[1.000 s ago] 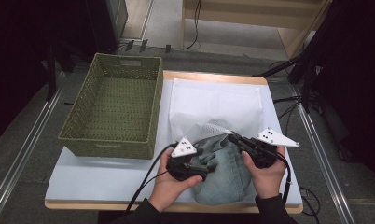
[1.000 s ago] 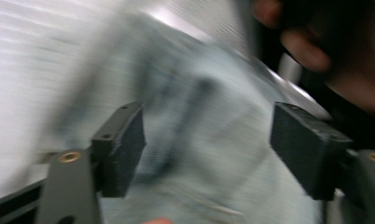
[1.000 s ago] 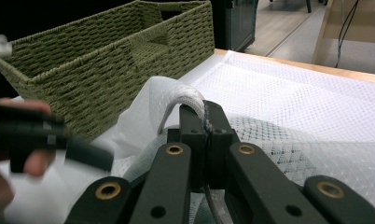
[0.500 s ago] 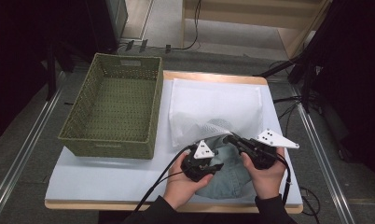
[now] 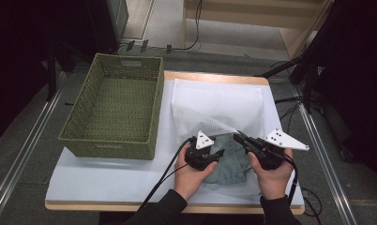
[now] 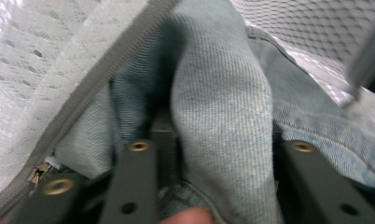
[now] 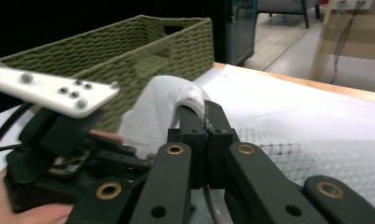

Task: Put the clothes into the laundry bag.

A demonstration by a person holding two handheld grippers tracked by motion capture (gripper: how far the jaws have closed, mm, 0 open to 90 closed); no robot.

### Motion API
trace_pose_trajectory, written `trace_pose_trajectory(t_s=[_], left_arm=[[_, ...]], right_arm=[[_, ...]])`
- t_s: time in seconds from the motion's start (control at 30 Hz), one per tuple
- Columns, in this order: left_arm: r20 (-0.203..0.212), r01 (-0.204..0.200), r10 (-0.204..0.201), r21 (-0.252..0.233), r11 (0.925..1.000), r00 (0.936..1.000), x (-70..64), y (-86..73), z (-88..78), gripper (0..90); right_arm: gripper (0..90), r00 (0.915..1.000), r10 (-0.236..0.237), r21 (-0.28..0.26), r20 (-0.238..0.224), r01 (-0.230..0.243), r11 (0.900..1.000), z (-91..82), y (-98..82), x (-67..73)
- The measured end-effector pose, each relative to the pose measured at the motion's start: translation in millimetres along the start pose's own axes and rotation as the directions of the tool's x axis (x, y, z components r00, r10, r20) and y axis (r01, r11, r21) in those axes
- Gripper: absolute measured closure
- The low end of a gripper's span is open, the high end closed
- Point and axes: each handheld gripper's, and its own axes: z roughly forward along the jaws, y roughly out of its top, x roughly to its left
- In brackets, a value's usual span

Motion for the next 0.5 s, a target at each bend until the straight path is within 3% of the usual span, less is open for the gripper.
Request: trace_pose_trajectory(t_s=[0.07,0.13,0.23,0.3,0.4,0.47,0.5], left_arm=[[0.035,-0.029,0.029,-0.002,0.9996,0.999,-3.9,1.9,-10.0,43.8],[0.051,-0.049,0.049,-0.012,0.9987,0.9975,-7.3,3.2,-22.5,33.2],[0.116,-0.03,0.033,-0.027,0.9992,0.9927,-7.3,0.5,-43.6,25.7],[0.135,-0.055,0.058,-0.026,0.9981,0.9892,-11.5,-7.1,-55.0,25.7],[0.096,-0.101,0.096,0.053,0.9934,0.9908,-18.3,-20.6,-55.4,26.3],[0.039,-0.116,0.112,0.148,0.9821,0.993,-20.2,-27.5,-44.4,28.4],[0.037,-0.11,0.105,0.173,0.9788,0.9938,-19.9,-29.6,-38.6,28.8]], right_arm=[[90.0,0.9998,0.016,0.007,0.011,-0.016,1.0,-3.0,-1.0,-7.5],[90.0,0.9995,0.027,0.001,0.019,-0.027,1.0,-4.1,-2.1,-12.1],[90.0,0.9994,0.028,0.004,0.021,-0.028,1.0,-4.4,-2.5,-13.9],[90.0,0.9994,0.027,0.006,0.023,-0.027,1.0,-4.0,-2.3,-12.9],[90.0,0.9995,0.02,0.007,0.025,-0.021,1.0,-3.6,-2.2,-12.7],[90.0,0.9994,0.028,0.009,0.023,-0.028,1.0,-3.1,-2.4,-12.3],[90.0,0.9994,0.027,0.009,0.022,-0.027,1.0,-2.4,-2.5,-11.3]])
